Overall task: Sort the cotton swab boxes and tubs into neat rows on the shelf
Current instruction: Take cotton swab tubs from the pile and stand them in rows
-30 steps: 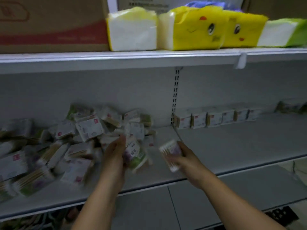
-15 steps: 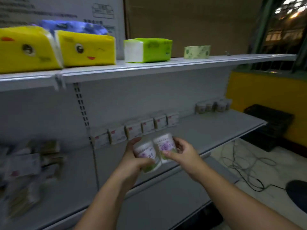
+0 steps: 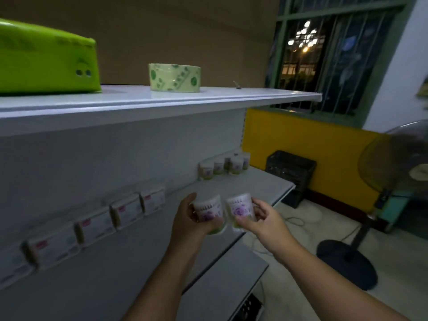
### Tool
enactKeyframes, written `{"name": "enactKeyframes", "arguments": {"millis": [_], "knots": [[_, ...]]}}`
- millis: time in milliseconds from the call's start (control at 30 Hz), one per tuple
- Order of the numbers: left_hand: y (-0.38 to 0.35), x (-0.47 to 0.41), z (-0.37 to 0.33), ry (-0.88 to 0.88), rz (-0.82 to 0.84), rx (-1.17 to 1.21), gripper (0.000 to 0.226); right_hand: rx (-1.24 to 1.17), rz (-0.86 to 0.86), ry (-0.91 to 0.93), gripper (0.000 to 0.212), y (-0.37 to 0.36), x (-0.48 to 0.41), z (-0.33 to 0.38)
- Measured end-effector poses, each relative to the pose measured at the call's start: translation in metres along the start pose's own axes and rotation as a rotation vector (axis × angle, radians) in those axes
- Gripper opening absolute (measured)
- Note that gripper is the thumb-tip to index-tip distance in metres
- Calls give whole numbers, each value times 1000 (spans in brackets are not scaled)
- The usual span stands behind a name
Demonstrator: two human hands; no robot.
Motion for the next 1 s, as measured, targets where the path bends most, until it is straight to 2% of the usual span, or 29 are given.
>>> {"name": "enactKeyframes", "arguments": {"millis": [133, 200, 300, 467, 600, 800, 867, 1000], "knots": [[-24, -62, 15, 20, 38, 19, 76, -3, -68, -3, 40, 40, -44, -5], [-30, -86, 22, 8, 24, 12, 77, 3, -117, -8, 43, 53, -63, -15], [-22, -109, 36, -23, -95, -67, 76, 16, -137, -62, 53, 62, -86, -39], [13, -147, 47, -45, -366, -269, 81, 299, -1, -99, 36, 48, -132, -65], [28, -174, 52, -36, -543, -470, 68, 380, 148, -4, 43, 35, -165, -68], [25, -196, 56, -97, -665, -617, 55, 434, 390, 74, 49, 31, -203, -77], [21, -203, 58, -96, -680, -627, 56, 466, 422, 84, 55, 35, -215, -82], [22, -209, 61, -50, -690, -641, 59, 489, 475, 124, 54, 34, -229, -90]]}}
Point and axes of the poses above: each hand's wrist, its own x-axis away from the middle knuckle, its own y-axis out of the back of the hand, z = x × y, the point moved 8 cm from there along -x, towards the middle knuckle, and after that the axes turned 9 degrees about z, right-handed, at the moved point
